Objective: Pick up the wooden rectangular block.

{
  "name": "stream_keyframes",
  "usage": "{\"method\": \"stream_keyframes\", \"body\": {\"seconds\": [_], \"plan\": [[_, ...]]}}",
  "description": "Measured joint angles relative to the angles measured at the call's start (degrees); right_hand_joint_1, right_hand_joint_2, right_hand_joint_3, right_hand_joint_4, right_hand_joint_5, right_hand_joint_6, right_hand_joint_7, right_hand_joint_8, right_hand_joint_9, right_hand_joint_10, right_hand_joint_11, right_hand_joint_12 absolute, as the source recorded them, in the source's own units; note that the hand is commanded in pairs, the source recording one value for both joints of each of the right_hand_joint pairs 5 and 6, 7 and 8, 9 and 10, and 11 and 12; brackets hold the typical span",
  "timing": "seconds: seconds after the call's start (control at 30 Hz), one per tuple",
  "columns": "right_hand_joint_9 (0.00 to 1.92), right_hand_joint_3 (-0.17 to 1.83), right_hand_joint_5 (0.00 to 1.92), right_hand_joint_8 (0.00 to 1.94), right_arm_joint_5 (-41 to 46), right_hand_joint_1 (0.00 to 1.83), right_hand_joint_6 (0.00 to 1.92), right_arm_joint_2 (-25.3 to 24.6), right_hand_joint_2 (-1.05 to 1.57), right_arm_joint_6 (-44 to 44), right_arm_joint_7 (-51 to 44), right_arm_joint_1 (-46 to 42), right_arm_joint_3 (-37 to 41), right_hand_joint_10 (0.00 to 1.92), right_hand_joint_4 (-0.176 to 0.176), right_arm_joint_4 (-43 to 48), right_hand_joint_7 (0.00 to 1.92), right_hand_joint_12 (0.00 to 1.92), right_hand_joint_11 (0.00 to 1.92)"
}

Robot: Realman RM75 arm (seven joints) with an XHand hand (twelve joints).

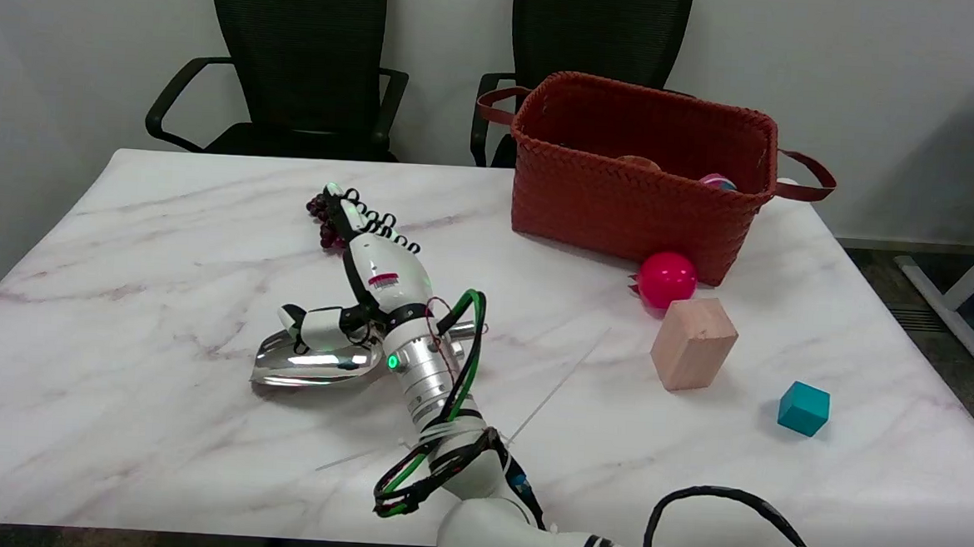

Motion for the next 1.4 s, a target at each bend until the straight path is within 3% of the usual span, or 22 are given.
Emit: {"method": "stream_keyframes", "body": {"seconds": [0.8, 1.4], "plan": [[0.27, 0.73, 0.09, 0.25, -0.01, 1.1, 0.09, 0.72, 0.51, 0.68, 2.42, -0.37, 0.34, 0.27, 0.0, -0.23, 0.25, 0.16, 0.16], [0.28, 0.69, 0.09, 0.25, 0.26, 1.11, 0.09, 3.91, 0.55, 7.62, 3.96, -3.68, 1.04, 0.28, 0.0, 5.11, 0.25, 0.19, 0.19]]}}
